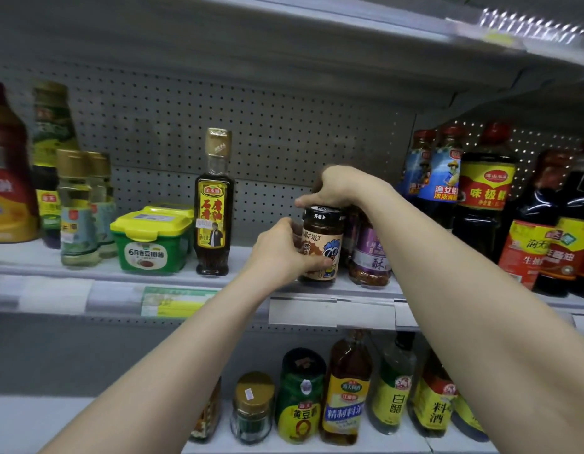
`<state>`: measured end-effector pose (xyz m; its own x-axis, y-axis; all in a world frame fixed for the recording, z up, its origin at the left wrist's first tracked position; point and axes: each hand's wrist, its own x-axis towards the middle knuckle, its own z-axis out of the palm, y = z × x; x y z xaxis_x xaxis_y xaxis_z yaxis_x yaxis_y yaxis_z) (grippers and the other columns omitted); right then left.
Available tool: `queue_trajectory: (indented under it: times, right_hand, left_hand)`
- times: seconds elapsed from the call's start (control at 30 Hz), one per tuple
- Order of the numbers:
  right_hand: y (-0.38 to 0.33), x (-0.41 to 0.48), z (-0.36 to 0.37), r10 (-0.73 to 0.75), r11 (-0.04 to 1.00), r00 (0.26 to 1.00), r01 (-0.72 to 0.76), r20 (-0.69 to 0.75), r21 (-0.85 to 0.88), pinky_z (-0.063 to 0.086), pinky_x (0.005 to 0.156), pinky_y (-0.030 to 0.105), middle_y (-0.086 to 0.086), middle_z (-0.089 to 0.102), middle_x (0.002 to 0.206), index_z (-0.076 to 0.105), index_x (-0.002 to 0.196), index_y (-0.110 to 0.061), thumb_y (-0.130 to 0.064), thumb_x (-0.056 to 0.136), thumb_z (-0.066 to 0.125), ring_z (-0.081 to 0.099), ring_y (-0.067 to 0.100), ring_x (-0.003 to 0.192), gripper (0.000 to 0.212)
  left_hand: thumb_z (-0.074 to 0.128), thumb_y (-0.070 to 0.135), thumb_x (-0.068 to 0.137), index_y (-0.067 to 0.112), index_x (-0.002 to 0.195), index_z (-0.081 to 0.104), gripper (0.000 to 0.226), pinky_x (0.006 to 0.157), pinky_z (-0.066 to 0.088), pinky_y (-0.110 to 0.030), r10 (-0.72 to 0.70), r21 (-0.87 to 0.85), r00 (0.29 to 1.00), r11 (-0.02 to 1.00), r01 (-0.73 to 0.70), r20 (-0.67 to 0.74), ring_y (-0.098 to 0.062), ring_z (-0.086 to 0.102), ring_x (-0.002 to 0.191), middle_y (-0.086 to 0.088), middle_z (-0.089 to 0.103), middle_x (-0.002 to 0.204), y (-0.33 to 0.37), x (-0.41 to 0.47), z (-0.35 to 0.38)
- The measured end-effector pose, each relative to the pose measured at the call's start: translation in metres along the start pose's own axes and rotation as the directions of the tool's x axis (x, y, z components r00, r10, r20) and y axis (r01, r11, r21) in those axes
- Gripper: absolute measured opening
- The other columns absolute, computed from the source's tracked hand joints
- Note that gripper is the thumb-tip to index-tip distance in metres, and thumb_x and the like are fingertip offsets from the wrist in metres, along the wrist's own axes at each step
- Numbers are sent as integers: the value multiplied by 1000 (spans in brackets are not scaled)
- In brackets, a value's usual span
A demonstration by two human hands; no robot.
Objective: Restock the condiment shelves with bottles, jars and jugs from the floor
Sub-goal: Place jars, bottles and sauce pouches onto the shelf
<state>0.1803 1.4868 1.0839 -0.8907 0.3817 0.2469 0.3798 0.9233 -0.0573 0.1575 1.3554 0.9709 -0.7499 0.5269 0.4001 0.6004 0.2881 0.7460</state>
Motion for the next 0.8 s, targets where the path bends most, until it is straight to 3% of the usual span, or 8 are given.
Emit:
queue_trajectory:
  times: [0.13, 0.27, 0.37, 0.57, 0.67, 0.8]
  right_hand:
    - [-5, -8, 7, -17, 998, 996, 22, -90, 59, 42, 66, 32, 8, 61, 98, 56, 94, -9, -58, 90, 64, 57, 23, 83, 50]
    - [-12, -30, 7, -70, 987, 921, 120, -384, 107, 38, 73, 29, 10, 63, 97, 68, 104, -9, -47, 99, 55, 56, 26, 84, 41]
    - [-17, -55, 9, -128, 966, 826, 228, -549, 119, 44, 77, 31, 11, 74, 101, 75, 109, -14, -39, 101, 54, 66, 30, 98, 34]
    - [-22, -126, 43, -204, 877, 677, 447, -707, 174, 51, 87, 38, 3, 76, 98, 78, 99, -12, -26, 99, 57, 67, 23, 98, 25]
    - [-16, -169, 86, -171, 848, 676, 471, -716, 242, 51, 87, 40, 5, 75, 99, 78, 101, -10, -22, 97, 60, 66, 24, 100, 22]
    - [-11, -220, 150, -83, 830, 761, 410, -643, 378, 51, 89, 37, 5, 75, 100, 79, 102, -11, -19, 95, 67, 66, 22, 103, 16]
  left_hand:
    - [90, 43, 63, 21, 117, 51, 70, 94, 52, -38, -14, 20, 1000, 1000, 14, -3, -16, 62, 106, 4, 66, 113, 5, -7, 1]
    - [88, 39, 67, 20, 132, 49, 77, 101, 48, -40, 61, 52, 991, 997, -55, -117, -18, 59, 117, 2, 63, 128, 9, -22, 0]
    - [84, 32, 75, 21, 131, 54, 64, 104, 48, -38, 133, 9, 967, 991, -134, -219, -13, 58, 118, 3, 63, 129, 9, -40, -5]
    - [75, 17, 86, 21, 119, 60, 37, 94, 54, -26, 198, -136, 917, 956, -258, -347, -4, 62, 109, 8, 66, 117, -7, -87, -21]
    - [72, 17, 88, 22, 116, 60, 31, 87, 55, -22, 201, -187, 932, 946, -265, -301, -1, 64, 103, 10, 67, 112, -24, -119, -19]
    - [71, 11, 88, 17, 117, 63, 30, 87, 55, -21, 182, -262, 963, 937, -232, -200, -4, 67, 98, 8, 69, 109, -57, -158, -4]
